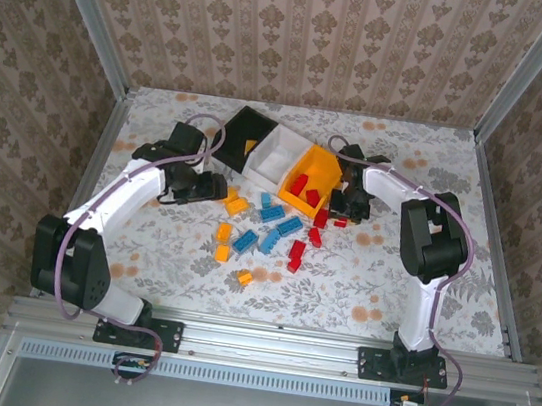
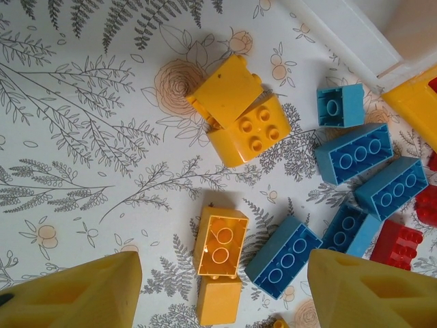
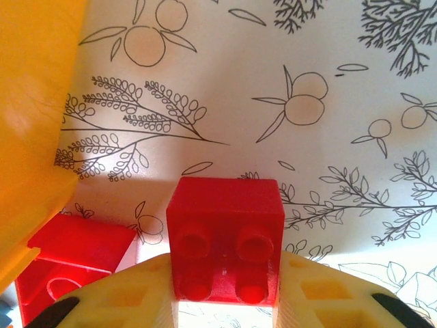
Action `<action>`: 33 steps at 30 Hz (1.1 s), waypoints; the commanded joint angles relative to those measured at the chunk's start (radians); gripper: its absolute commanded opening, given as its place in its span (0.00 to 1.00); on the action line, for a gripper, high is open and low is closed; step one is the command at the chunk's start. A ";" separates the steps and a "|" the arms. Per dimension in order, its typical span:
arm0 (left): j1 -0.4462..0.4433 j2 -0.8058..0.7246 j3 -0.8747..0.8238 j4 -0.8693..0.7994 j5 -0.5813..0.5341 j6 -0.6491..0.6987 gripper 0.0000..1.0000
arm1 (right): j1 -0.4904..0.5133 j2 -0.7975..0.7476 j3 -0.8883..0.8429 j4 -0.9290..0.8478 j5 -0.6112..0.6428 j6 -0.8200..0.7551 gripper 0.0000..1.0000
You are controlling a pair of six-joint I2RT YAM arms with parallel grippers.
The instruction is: Sort the legos into containers by color
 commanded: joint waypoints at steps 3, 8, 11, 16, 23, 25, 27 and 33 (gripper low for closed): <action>-0.005 -0.010 -0.012 -0.004 -0.001 -0.019 0.68 | -0.008 -0.078 -0.066 -0.009 0.036 0.025 0.32; -0.012 0.014 -0.003 0.011 0.013 -0.019 0.68 | -0.031 -0.165 -0.104 -0.014 0.021 0.049 0.32; -0.018 0.030 0.008 0.025 0.023 -0.019 0.68 | -0.053 -0.218 -0.094 -0.040 0.013 0.062 0.32; -0.029 0.057 0.025 0.046 0.041 -0.018 0.68 | -0.064 -0.298 0.009 -0.095 0.006 0.073 0.32; -0.060 0.072 0.017 0.040 0.050 -0.006 0.68 | -0.022 -0.234 0.189 -0.155 -0.095 0.145 0.31; -0.072 0.066 0.001 0.034 0.047 -0.003 0.69 | -0.003 -0.196 0.231 -0.154 -0.103 0.153 0.32; -0.085 0.054 -0.019 0.031 0.045 -0.003 0.69 | 0.016 -0.142 0.282 -0.163 -0.112 0.158 0.32; -0.111 0.008 -0.072 0.021 0.047 -0.006 0.70 | 0.062 0.013 0.411 -0.184 -0.141 0.160 0.32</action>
